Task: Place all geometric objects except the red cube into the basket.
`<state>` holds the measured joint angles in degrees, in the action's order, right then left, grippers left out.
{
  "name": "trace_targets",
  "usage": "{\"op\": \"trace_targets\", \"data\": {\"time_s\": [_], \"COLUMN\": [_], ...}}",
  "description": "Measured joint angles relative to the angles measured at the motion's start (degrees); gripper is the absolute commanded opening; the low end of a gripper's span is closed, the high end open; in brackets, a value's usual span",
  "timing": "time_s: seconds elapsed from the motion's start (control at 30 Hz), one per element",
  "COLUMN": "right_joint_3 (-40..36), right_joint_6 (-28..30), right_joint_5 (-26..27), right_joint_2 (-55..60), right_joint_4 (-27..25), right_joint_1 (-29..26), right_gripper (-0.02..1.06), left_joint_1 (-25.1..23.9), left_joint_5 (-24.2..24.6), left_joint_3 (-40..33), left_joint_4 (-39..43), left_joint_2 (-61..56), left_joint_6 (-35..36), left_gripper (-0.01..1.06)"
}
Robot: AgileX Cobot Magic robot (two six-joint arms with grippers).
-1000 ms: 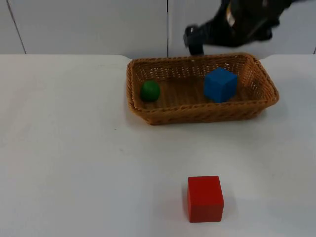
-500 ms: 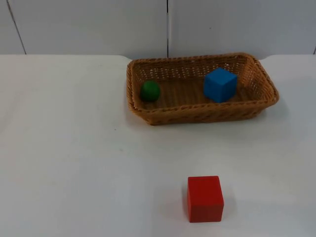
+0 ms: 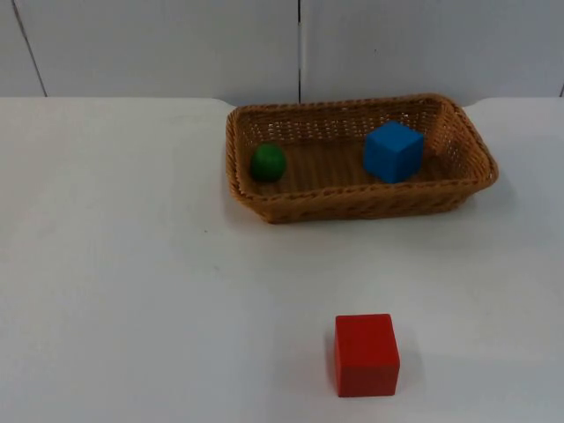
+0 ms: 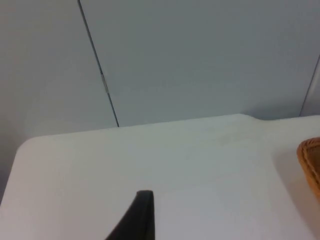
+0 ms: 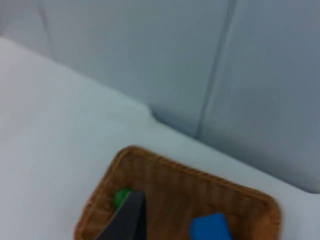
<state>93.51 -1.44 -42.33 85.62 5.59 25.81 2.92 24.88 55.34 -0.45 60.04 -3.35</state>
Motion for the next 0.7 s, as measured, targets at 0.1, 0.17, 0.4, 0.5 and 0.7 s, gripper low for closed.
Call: {"op": "trace_targets", "data": {"time_s": [0.1, 0.17, 0.4, 0.5, 0.7], "right_joint_3": [-5.79, -12.58, -29.55, -30.45, -31.09], "right_joint_6": [0.00, 0.00, -7.83, -11.54, -12.07], "right_joint_5": [0.05, 0.16, 0.28, -0.18, -2.93], "right_joint_2": [-6.98, -14.61, -42.25, -48.84, -57.71], "right_joint_4": [0.12, 0.34, 11.10, 16.13, 18.78], "right_joint_1": [-2.80, -5.08, -5.81, -5.81, -5.81], "right_gripper": [1.05, 1.05, 1.05, 1.05, 1.05], "left_joint_1": [0.00, 0.00, 0.00, 0.00, 0.00], "left_joint_5": [-0.98, -0.99, 3.34, 4.88, 9.84], "left_joint_3": [0.00, 0.00, 0.74, 2.28, 3.66], "left_joint_4": [0.00, -0.22, -2.75, -2.75, -2.75], "left_joint_2": [-2.77, -5.19, -14.03, -16.96, -23.44], "left_joint_6": [0.09, 0.22, 0.41, 0.63, 1.48], "left_gripper": [1.05, 1.05, 1.05, 1.05, 1.05]}}
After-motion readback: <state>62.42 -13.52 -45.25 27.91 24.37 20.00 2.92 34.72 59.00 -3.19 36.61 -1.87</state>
